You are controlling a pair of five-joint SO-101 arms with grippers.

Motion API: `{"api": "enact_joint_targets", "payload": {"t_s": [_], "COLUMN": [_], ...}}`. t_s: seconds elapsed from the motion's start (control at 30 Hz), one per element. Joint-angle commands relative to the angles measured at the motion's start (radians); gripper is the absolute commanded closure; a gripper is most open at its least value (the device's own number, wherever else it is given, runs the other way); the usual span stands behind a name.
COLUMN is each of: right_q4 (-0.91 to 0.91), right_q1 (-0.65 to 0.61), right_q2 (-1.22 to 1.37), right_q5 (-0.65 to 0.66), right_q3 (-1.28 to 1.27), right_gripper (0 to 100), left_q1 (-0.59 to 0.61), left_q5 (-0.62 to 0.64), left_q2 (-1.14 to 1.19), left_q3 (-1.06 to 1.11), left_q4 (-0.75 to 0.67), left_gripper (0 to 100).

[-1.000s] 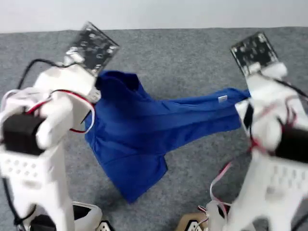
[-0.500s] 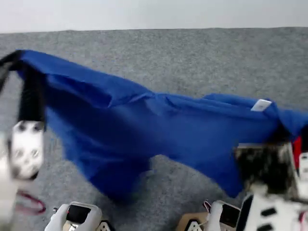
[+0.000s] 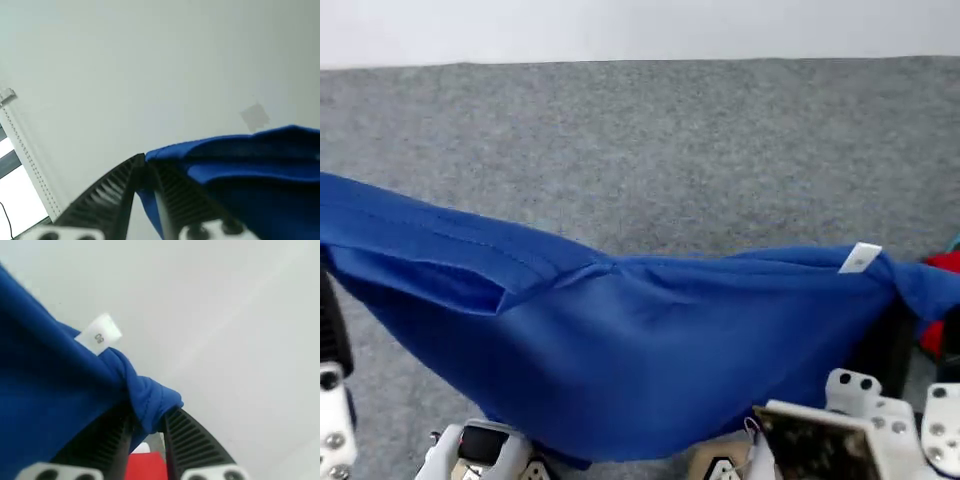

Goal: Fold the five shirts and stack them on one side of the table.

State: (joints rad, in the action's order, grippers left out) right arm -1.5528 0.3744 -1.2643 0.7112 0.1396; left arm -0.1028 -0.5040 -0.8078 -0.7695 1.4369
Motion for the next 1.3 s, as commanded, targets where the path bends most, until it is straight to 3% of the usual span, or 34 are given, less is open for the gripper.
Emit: {"api": "enact_joint_targets", "payload": {"t_s": [0.0,0.17,0.37,0.57,0.67,0.8,1.0,1.27], "right_q4": [0.024,0.062,0.257,0.596,0.748,0.909,1.106,1.142], "right_q1": [0.010,0.007,-0.042,-0.097,-0.097,-0.097,-0.099,-0.101], "right_q2": [0.015,0.039,0.074,0.188,0.308,0.495,0.727,1.035], "right_q5": [0.011,0.011,0.011,0.006,0.005,0.005,0.005,0.003], "right_q3": [-0.048,-0.199,-0.528,-0.798,-0.839,-0.838,-0.813,-0.532], "right_gripper": [98.7,98.7,98.7,98.7,98.7,98.7,98.7,98.7], "left_q1": [0.002,0.003,0.003,0.040,0.040,0.040,0.089,0.120], "left_q5": [-0.012,-0.014,-0.014,-0.009,-0.009,-0.008,-0.008,-0.006], "left_q2": [0.006,0.000,0.006,0.006,0.006,0.032,0.250,0.647], "left_q3": [-0.004,0.162,0.507,1.013,1.225,1.435,1.435,1.112], "left_q4": [0.071,0.089,0.028,-0.460,-0.733,-0.974,-1.138,-1.200], "left_gripper": [100,100,100,100,100,100,100,100]}}
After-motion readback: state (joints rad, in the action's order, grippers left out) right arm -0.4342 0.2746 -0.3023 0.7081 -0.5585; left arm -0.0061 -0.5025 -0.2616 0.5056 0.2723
